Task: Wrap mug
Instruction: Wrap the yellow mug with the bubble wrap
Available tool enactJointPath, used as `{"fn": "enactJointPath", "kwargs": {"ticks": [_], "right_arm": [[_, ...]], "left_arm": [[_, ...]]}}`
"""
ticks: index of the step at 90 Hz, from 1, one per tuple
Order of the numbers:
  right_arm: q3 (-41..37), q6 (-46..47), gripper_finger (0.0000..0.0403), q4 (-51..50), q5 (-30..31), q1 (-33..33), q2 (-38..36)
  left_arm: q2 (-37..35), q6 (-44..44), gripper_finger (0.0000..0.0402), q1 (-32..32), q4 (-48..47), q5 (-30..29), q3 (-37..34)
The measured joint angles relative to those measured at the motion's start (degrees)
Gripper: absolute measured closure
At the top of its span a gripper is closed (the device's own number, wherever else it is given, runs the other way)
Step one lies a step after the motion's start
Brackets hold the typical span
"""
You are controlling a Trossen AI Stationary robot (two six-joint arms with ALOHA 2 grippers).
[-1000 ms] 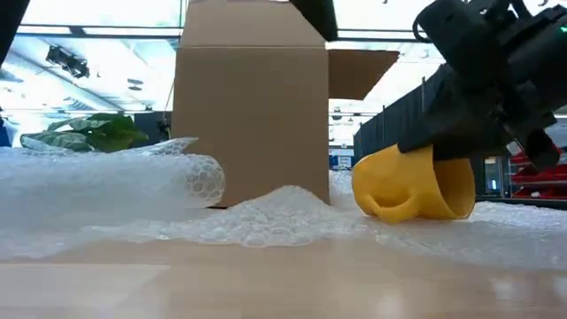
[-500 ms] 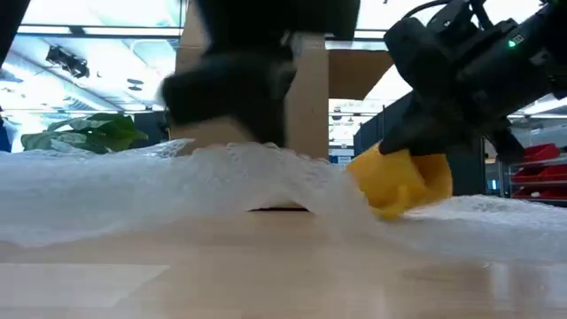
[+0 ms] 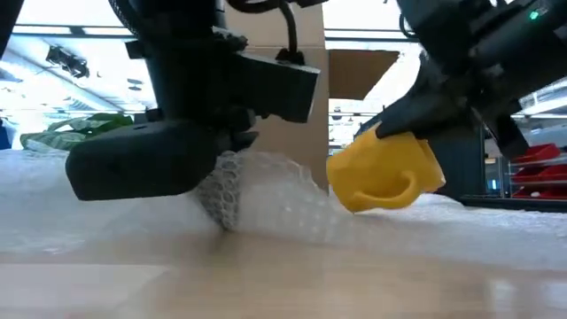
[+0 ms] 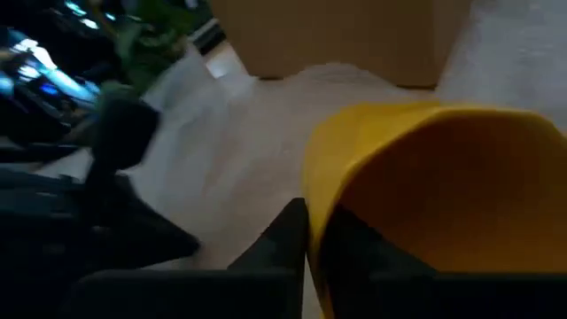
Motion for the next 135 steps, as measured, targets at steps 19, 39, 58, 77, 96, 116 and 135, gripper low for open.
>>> {"fn": "enactJointPath", "kwargs": {"ticks": [19,39,58,77,96,116,135], "right_arm": [[0.0,-0.6,0.0402,3.0,2.0,0.7,0.3],[0.0,-1.2,0.0403,4.9,0.9,0.7,0.3],[0.0,-1.2,0.0403,4.2,-2.6,-0.2,0.3],[0.0,-1.2,0.0403,2.6,-0.6,-1.7,0.3],[0.0,-1.1,0.0403,2.8,-3.3,-2.1,0.3],[0.1,-1.4,0.039,2.4,-7.9,-2.8,0.3],[0.1,-1.2,0.0347,1.5,-14.6,-4.6,0.3]], "left_arm": [[0.1,0.4,0.0399,-0.1,0.8,0.9,1.7],[0.1,0.0,0.04,0.0,0.9,0.2,1.7],[0.1,-2.2,0.0399,0.0,1.4,-2.4,1.7],[0.1,-2.6,0.0399,0.1,2.1,-3.3,1.8],[0.1,-2.6,0.0399,0.1,3.3,-3.3,1.8],[0.1,-2.8,0.0399,0.1,4.2,-4.5,1.8],[0.1,-2.8,0.04,0.1,3.8,-4.6,1.8]]}}
